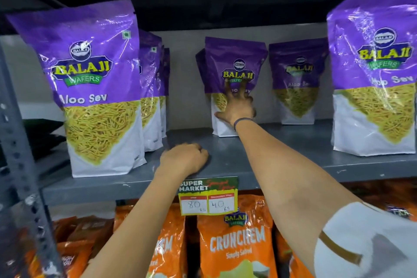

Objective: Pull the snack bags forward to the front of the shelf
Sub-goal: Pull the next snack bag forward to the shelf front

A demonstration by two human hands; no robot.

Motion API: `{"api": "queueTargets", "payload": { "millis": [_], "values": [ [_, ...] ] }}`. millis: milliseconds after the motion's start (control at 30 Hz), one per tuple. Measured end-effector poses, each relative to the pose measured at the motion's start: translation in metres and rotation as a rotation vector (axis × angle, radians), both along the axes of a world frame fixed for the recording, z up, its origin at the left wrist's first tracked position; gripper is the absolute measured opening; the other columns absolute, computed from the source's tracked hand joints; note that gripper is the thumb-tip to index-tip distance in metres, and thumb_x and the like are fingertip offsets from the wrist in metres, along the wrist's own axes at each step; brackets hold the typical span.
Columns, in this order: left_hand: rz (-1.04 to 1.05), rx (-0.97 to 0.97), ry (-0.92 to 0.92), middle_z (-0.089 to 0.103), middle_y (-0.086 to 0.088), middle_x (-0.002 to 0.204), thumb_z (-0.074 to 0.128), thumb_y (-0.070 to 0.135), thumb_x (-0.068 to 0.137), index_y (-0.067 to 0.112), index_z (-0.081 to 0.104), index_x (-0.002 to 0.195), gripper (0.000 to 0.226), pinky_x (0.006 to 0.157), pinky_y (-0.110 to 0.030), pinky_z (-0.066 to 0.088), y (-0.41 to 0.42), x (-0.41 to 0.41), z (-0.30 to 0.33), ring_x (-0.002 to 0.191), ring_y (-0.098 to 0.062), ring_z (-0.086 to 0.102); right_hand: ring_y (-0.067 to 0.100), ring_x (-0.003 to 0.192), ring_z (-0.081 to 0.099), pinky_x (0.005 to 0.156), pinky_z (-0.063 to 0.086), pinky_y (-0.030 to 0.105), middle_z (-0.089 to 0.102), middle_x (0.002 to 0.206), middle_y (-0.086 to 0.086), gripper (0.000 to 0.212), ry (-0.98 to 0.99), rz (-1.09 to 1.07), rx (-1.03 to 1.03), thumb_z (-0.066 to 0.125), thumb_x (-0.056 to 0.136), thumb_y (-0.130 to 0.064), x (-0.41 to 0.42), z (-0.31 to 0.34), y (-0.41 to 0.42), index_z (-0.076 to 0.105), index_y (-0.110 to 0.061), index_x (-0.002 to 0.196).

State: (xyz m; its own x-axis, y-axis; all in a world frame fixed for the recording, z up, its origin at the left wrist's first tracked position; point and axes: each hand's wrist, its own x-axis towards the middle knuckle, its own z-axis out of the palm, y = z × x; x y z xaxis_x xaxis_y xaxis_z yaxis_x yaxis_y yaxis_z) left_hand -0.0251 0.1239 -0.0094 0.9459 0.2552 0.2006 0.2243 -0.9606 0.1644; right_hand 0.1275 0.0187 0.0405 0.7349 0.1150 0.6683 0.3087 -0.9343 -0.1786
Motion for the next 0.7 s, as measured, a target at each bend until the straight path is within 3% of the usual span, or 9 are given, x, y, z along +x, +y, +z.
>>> {"api": "queueTargets", "payload": {
  "millis": [233, 700],
  "values": [
    [0.010, 0.004, 0.002, 0.047, -0.009, 0.147, 0.024, 0.037, 0.095, 0.020, 0.049, 0.136, 0.050, 0.108, -0.045, 0.035, -0.001, -0.002, -0.001, 0.133, -0.029, 0.043, 0.042, 0.117, 0.048, 0.087, 0.052, 0.046, -0.012, 0.159, 0.022, 0.105, 0.038, -0.008, -0.023, 0.067, 0.079, -0.056, -0.014, 0.002, -0.004, -0.004, -0.036, 0.153],
    [0.030, -0.012, 0.023, 0.049, -0.007, 0.147, 0.026, 0.039, 0.095, 0.023, 0.050, 0.136, 0.050, 0.107, -0.044, 0.035, -0.004, -0.008, 0.002, 0.132, -0.028, 0.045, 0.043, 0.118, 0.046, 0.079, 0.053, 0.045, -0.011, 0.160, 0.018, 0.103, -0.019, 0.046, 0.018, 0.069, 0.078, -0.056, -0.070, -0.005, -0.029, 0.001, -0.037, 0.153]
  ]
}}
